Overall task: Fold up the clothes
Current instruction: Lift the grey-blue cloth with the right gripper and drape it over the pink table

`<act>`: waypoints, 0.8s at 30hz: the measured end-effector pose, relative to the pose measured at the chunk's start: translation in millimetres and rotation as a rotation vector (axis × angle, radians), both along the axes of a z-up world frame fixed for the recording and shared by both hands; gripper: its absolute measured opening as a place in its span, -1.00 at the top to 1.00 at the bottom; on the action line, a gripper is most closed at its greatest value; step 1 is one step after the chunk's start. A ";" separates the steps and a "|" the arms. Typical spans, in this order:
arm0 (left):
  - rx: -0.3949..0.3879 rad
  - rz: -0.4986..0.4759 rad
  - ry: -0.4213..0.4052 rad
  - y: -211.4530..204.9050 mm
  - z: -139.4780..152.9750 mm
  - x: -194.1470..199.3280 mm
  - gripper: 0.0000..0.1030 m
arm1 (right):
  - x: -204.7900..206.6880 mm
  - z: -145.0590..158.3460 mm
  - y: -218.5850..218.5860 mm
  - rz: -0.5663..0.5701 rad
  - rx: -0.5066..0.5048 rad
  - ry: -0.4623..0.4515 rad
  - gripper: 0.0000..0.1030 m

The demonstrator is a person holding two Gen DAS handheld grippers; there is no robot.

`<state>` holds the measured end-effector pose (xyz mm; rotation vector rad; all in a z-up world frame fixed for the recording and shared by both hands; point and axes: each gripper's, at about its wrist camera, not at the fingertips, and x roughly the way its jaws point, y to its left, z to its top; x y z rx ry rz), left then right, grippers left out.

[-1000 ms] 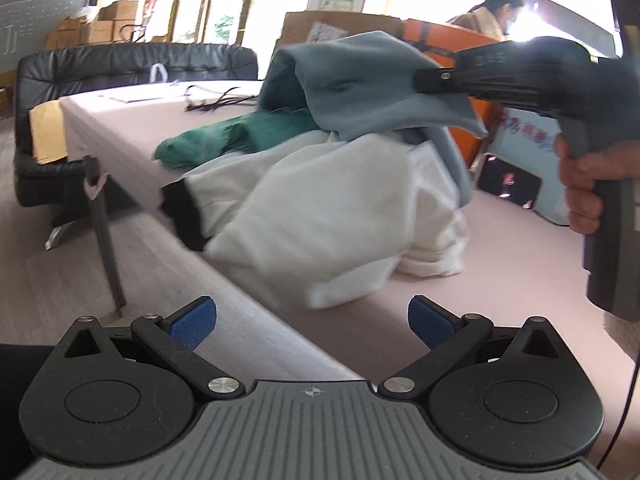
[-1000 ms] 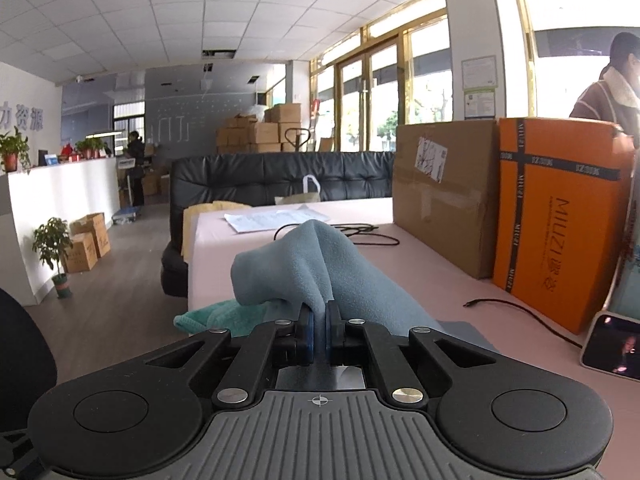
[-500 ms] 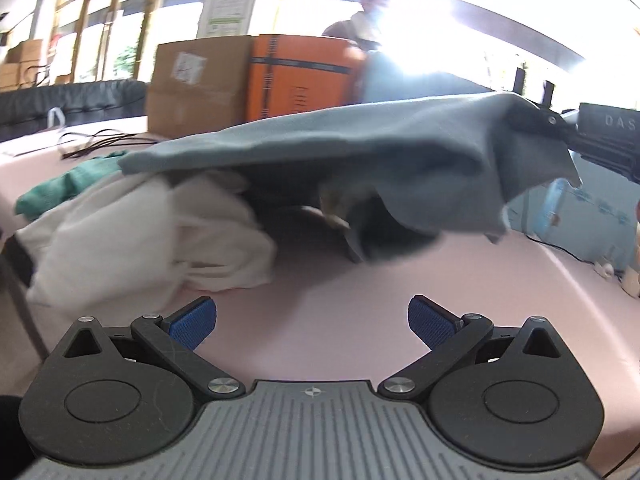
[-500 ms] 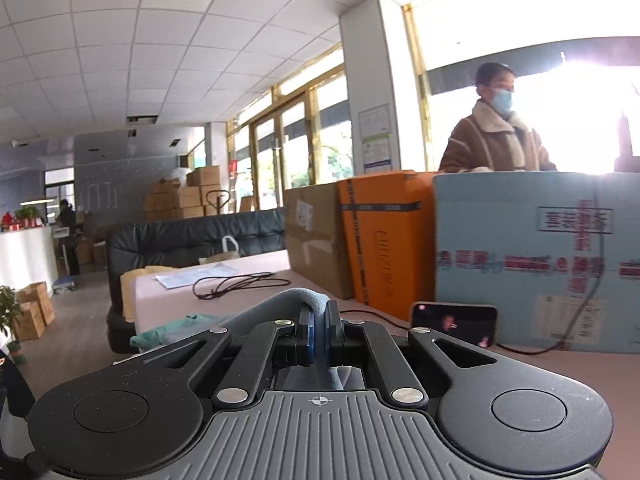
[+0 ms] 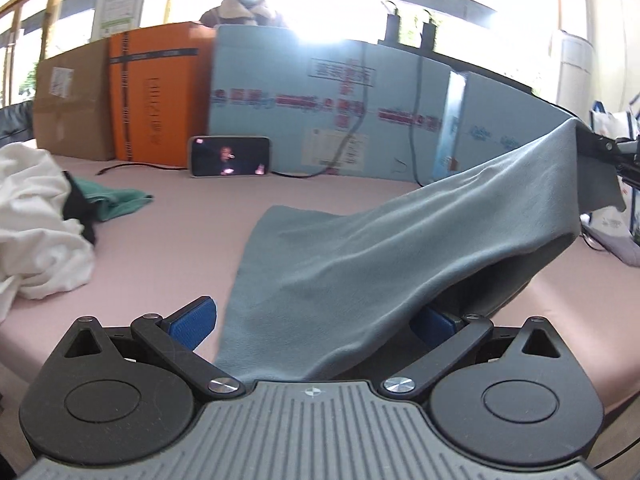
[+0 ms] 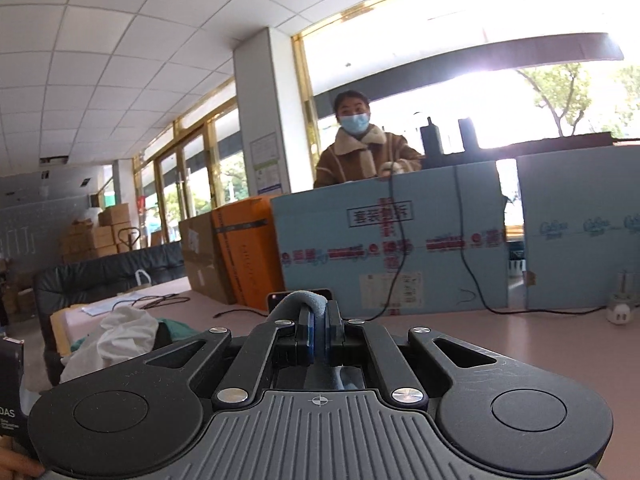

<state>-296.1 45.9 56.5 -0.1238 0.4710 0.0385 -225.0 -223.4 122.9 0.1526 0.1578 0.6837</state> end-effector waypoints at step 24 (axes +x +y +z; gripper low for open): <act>0.037 -0.228 0.079 -57.3 -5.2 24.5 -1.00 | 3.2 -9.2 -54.6 -0.106 0.088 -0.022 0.89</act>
